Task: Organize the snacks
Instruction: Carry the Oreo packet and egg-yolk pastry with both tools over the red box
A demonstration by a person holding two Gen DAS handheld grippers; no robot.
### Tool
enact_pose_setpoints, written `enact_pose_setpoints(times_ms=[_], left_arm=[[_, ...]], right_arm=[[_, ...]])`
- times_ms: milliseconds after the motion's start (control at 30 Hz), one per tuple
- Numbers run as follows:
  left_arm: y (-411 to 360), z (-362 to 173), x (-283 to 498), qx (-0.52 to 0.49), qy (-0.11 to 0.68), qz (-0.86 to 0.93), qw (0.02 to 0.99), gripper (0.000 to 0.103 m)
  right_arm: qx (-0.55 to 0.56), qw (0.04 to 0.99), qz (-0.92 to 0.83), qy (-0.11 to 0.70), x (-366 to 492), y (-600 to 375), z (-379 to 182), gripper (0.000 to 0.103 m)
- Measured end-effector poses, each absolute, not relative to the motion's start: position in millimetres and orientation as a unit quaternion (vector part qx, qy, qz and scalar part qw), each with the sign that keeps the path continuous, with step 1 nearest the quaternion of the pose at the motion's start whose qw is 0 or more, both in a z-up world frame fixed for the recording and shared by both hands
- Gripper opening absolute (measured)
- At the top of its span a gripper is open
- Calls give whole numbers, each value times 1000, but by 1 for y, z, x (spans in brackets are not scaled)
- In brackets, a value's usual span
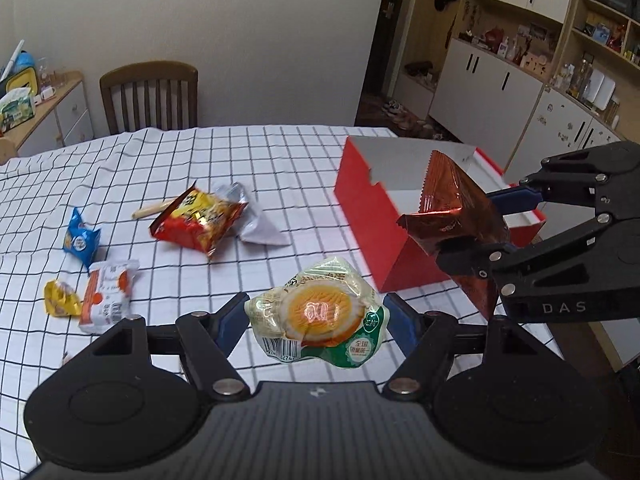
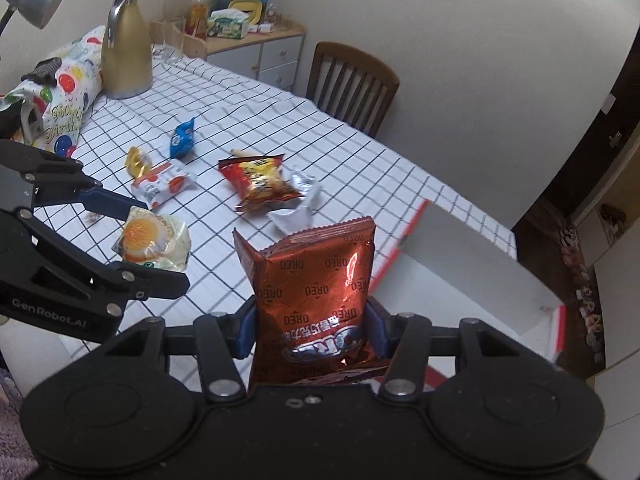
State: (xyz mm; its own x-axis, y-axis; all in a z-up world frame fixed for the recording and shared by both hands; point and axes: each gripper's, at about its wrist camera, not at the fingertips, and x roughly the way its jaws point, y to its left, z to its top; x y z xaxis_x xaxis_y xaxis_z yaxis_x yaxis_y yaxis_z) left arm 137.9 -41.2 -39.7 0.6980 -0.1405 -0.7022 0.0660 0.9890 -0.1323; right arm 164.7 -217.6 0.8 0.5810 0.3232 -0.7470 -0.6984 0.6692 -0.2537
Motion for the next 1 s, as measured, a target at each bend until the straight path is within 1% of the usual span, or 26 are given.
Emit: enact_pose_setpoints(times_ms=[333,600,733,867,1000], left_arm=[[-101,-13,171,-31,365,-60,928,73],[-140,-1,214,-15,356,-74,931,73],[-153,-3,241,-18,363,-85,928,73],[-162,-15,273,-28,387,-82,918,73],[-172,-28,304,-14,405,-77,911,73]], right_arm=[[-254,866,275,332,192,-277,13,52],[-221,884,239,334,223,-316,15,52],[-213,890,218,339,241,-333,8,52],[-211,892,195,349,260,-343,-1,52],[-205,891,176,365,280,-349,-12,52]])
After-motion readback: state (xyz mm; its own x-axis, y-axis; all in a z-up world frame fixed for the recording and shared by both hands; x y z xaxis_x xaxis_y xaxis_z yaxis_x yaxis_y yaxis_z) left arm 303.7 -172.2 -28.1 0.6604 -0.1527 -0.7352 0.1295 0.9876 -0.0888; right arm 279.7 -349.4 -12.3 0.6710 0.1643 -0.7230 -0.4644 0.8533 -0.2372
